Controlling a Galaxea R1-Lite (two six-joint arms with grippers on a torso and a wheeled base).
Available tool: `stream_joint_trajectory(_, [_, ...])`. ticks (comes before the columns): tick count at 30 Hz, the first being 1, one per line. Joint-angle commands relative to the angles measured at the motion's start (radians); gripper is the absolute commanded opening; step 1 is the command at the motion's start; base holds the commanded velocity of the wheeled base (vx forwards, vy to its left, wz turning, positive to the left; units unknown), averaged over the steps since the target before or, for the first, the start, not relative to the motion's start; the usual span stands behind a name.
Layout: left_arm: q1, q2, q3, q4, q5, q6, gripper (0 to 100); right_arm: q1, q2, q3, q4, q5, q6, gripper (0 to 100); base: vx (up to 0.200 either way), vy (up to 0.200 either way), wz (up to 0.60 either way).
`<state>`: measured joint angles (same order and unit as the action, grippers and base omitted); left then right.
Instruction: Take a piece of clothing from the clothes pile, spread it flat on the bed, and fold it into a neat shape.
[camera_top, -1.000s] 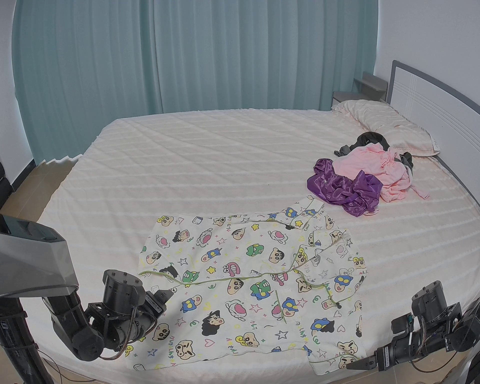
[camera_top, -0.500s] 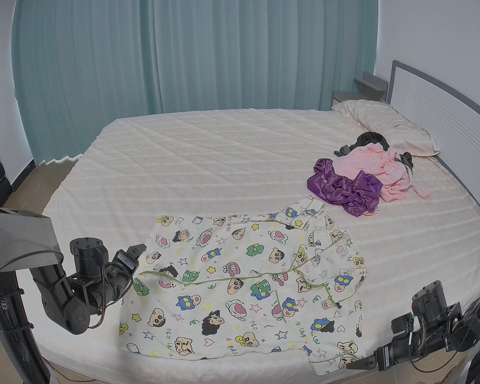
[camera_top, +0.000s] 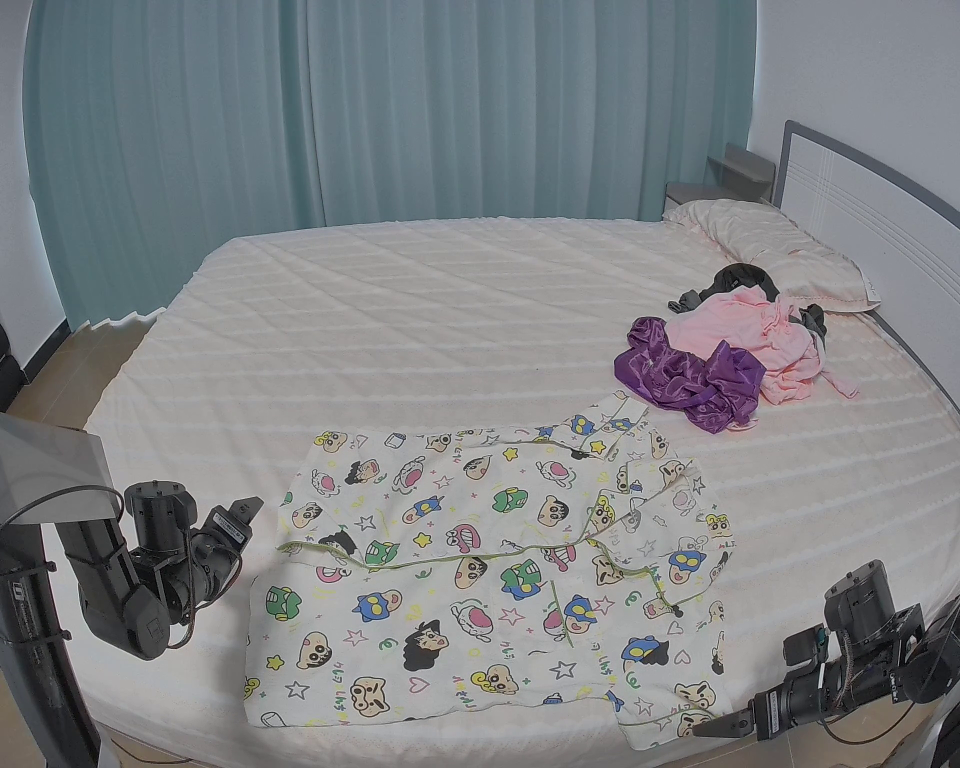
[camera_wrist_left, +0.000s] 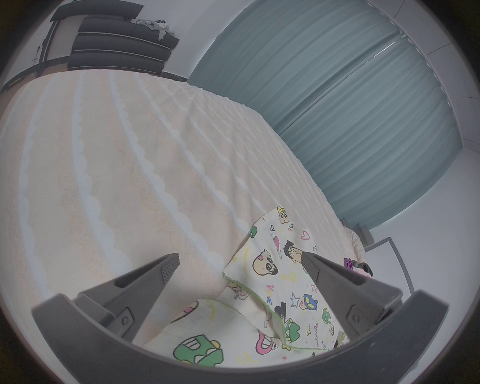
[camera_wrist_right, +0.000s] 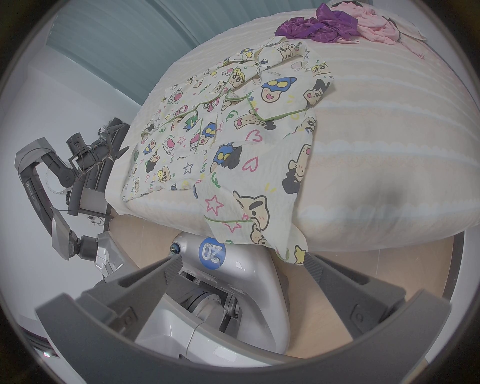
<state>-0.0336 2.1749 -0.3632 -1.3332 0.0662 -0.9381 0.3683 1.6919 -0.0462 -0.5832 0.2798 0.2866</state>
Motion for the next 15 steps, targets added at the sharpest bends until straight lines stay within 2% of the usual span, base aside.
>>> stream_joint_trajectory(1, [0.003,0.005,0.007,0.0,-0.002,-0.001,100,-0.005,-0.006,-0.001,-0.001,-0.001,0.0,100,0.0,0.0,0.0])
stream_joint_trajectory(9, [0.009,-0.018,0.041,0.0,-0.1,-0.005,100,-0.104,-0.052,-0.064,-0.004,0.001,0.017,100,0.0,0.0,0.0])
stream_joint_trajectory(10, [0.008,-0.027,0.058,-0.001,-0.118,-0.005,100,-0.143,-0.038,-0.101,-0.004,0.002,0.036,100,0.0,0.0,0.0])
stream_joint_trajectory(12, [0.008,-0.027,0.061,0.0,-0.128,-0.005,100,-0.161,-0.026,-0.136,-0.003,0.004,0.057,100,0.0,0.0,0.0])
stream_joint_trajectory(15, [0.009,-0.023,0.059,0.0,-0.132,-0.005,100,-0.2,0.038,-0.238,-0.003,-0.005,0.138,100,0.0,0.0,0.0])
